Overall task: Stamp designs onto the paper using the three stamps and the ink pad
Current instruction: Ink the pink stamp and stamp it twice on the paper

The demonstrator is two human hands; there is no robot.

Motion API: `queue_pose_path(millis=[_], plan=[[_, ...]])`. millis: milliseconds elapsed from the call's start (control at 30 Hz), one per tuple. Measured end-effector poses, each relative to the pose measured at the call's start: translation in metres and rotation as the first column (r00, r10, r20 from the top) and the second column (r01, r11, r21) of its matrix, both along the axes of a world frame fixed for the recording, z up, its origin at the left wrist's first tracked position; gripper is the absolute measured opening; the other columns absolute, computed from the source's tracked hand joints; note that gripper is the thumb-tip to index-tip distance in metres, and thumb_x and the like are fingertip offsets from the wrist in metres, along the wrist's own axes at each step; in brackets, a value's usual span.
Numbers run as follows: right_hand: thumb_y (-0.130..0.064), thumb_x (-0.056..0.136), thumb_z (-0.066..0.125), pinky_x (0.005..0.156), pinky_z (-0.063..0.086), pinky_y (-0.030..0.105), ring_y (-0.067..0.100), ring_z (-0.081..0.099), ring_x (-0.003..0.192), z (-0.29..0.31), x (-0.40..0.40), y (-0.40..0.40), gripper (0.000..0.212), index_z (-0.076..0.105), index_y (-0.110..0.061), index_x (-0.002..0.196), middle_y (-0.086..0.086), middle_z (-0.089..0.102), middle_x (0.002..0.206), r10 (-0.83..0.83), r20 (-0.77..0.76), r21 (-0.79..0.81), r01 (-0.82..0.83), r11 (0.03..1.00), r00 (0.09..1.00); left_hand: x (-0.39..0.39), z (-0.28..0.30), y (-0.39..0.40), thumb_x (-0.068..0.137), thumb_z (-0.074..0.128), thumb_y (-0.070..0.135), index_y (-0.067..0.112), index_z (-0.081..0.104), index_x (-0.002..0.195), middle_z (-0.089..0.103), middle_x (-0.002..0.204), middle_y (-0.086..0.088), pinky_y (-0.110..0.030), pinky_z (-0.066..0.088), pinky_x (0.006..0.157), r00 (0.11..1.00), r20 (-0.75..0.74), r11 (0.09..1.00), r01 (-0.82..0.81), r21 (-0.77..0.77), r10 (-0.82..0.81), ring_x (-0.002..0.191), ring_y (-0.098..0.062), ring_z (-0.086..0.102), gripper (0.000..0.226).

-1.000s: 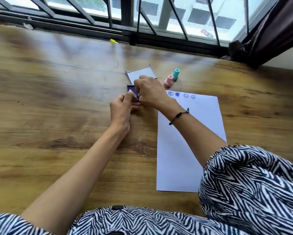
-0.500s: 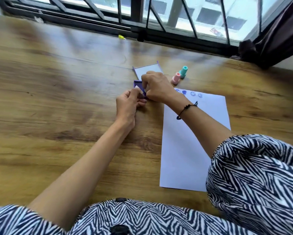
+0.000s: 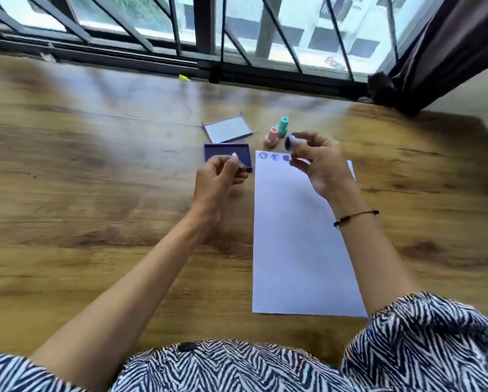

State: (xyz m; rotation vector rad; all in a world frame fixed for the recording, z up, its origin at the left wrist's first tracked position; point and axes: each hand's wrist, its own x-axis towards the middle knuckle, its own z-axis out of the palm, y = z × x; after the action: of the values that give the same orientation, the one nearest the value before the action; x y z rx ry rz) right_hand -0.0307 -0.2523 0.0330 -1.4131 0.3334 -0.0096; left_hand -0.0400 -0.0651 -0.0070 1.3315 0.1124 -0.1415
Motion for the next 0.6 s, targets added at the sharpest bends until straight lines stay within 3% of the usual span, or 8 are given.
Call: queue_pose_path(millis=[100, 233, 300, 400, 500, 600], plan=[[0.001, 0.079, 0.065, 0.06, 0.054, 0.021, 0.003, 0.057, 0.05, -0.003, -0.015, -0.039, 0.016, 0.062, -0.015, 0.076, -0.003, 0.062, 0.063, -0.156, -0.012, -0.133, 0.153, 0.979, 0.988, -0.005, 0.005, -0.032, 0.088, 0.054, 0.015, 0.011, 0.057, 0.082, 0.064, 0.081, -0.007, -0.021, 0.053, 0.071, 0.982, 0.086, 0.986, 0.165, 0.016, -0.166, 0.076, -0.019, 0.063, 0.008], [0.002, 0.078, 0.064, 0.062, 0.047, 0.027, 0.011, 0.054, 0.06, -0.006, -0.015, -0.065, 0.021, 0.058, -0.016, 0.07, 0.006, 0.06, 0.069, -0.156, -0.006, -0.488, 0.133, 0.863, 0.988, -0.009, -0.001, -0.073, 0.077, 0.056, 0.024, 0.022, 0.058, 0.074, 0.067, 0.078, 0.0, -0.029, 0.054, 0.078, 0.933, 0.086, 0.934, 0.34, 0.113, -0.35, 0.076, -0.017, 0.065, 0.005], [-0.001, 0.076, 0.062, 0.064, 0.042, 0.03, 0.017, 0.052, 0.065, -0.008, -0.009, -0.068, 0.012, 0.062, -0.013, 0.075, 0.009, 0.062, 0.072, -0.113, -0.012, -0.665, 0.077, 0.742, 0.993, -0.011, -0.009, -0.082, 0.073, 0.056, 0.029, 0.024, 0.058, 0.072, 0.068, 0.076, -0.002, -0.042, 0.053, 0.086, 0.935, 0.051, 0.928, 0.341, 0.147, -0.352, 0.078, -0.023, 0.066, 0.006], [-0.007, 0.076, 0.058, 0.062, 0.04, 0.016, 0.018, 0.056, 0.074, -0.009, -0.003, -0.066, 0.014, 0.069, -0.008, 0.085, 0.01, 0.068, 0.081, -0.021, -0.034, -0.863, -0.019, 0.504, 0.999, -0.009, -0.019, -0.081, 0.069, 0.058, 0.037, 0.024, 0.059, 0.071, 0.069, 0.077, -0.005, -0.053, 0.051, 0.091, 0.946, 0.036, 0.929, 0.31, 0.203, -0.323, 0.083, -0.03, 0.069, 0.012], [-0.004, 0.077, 0.055, 0.075, 0.043, 0.027, 0.03, 0.06, 0.094, -0.011, 0.005, -0.063, 0.019, 0.068, -0.003, 0.09, 0.019, 0.07, 0.097, 0.014, -0.059, -0.927, -0.06, 0.371, 0.998, -0.007, -0.019, -0.079, 0.072, 0.058, 0.035, 0.023, 0.059, 0.074, 0.07, 0.079, -0.002, -0.053, 0.051, 0.091, 0.946, 0.016, 0.933, 0.317, 0.169, -0.325, 0.082, -0.025, 0.071, 0.012], [-0.004, 0.079, 0.054, 0.083, 0.044, 0.035, 0.035, 0.057, 0.101, -0.014, 0.01, -0.06, 0.02, 0.067, -0.002, 0.093, 0.022, 0.064, 0.105, 0.006, -0.088, -0.963, -0.087, 0.253, 0.996, -0.008, -0.018, -0.08, 0.078, 0.056, 0.028, 0.019, 0.058, 0.076, 0.068, 0.081, -0.004, -0.054, 0.05, 0.092, 0.949, 0.017, 0.94, 0.308, 0.147, -0.314, 0.082, -0.026, 0.07, 0.009]])
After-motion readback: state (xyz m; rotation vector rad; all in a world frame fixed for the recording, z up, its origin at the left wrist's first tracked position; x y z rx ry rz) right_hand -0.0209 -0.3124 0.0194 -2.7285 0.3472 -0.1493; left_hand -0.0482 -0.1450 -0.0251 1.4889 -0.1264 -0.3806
